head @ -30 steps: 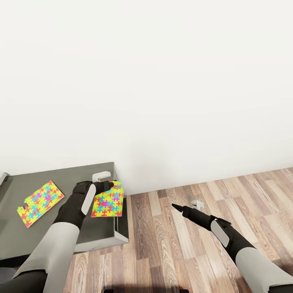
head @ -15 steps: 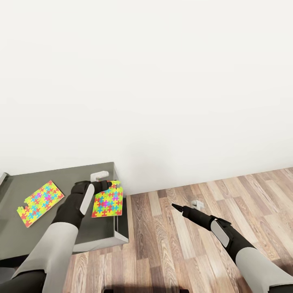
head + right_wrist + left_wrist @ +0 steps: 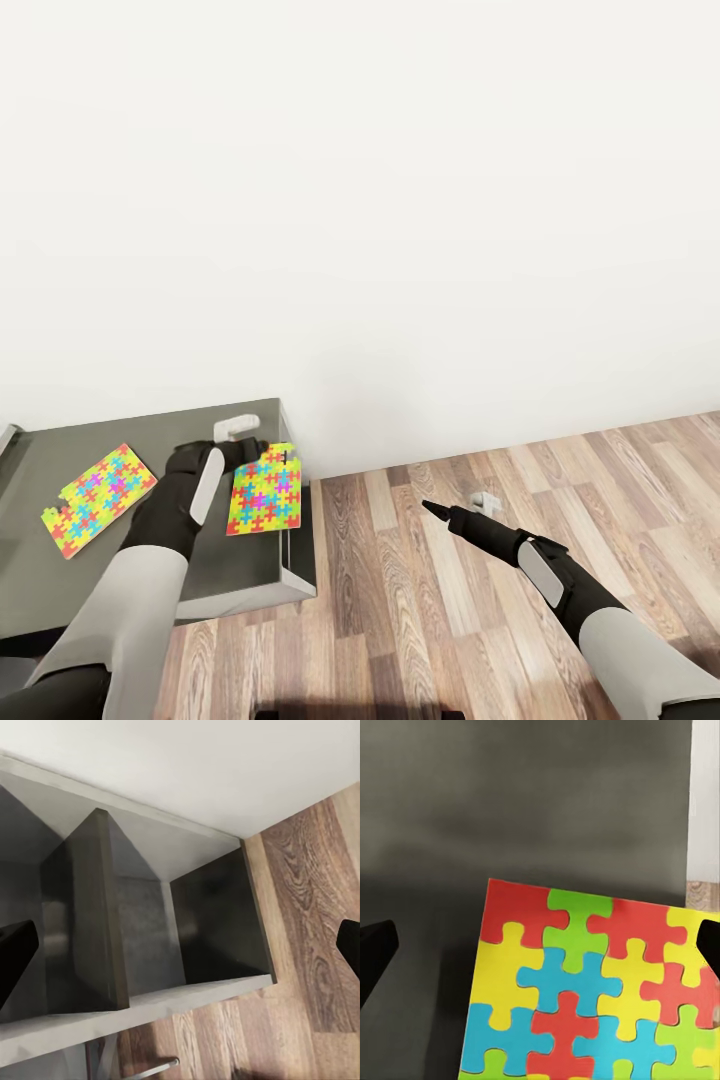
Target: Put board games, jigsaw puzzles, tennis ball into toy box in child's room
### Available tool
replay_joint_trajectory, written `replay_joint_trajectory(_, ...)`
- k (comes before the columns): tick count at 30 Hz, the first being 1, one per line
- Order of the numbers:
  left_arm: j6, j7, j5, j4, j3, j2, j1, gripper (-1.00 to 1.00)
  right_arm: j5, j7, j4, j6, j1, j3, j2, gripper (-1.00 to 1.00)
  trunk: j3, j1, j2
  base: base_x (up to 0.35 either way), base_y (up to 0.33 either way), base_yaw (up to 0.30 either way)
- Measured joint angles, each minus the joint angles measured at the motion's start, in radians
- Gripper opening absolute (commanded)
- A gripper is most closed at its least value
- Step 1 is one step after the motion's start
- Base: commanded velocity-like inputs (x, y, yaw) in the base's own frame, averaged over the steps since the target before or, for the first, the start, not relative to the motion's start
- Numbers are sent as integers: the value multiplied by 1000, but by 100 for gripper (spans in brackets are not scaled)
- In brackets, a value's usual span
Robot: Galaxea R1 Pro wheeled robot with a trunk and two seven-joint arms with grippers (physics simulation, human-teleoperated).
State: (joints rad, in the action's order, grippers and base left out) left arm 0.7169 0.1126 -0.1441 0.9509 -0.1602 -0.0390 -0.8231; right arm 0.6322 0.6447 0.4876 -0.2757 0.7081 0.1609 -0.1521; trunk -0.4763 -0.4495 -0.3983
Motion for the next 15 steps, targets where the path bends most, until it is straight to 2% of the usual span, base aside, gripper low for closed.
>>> replay_joint_trajectory(10,0,-4,-1,9,-12,5,0,100,0,0,0,0,0,0,0,100,0,0,0,0,0,0)
replay_joint_trajectory(15,7,-6,-2,46,-25,6,2,100,0,0,0,0,0,0,0,100,0,0,0,0,0,0)
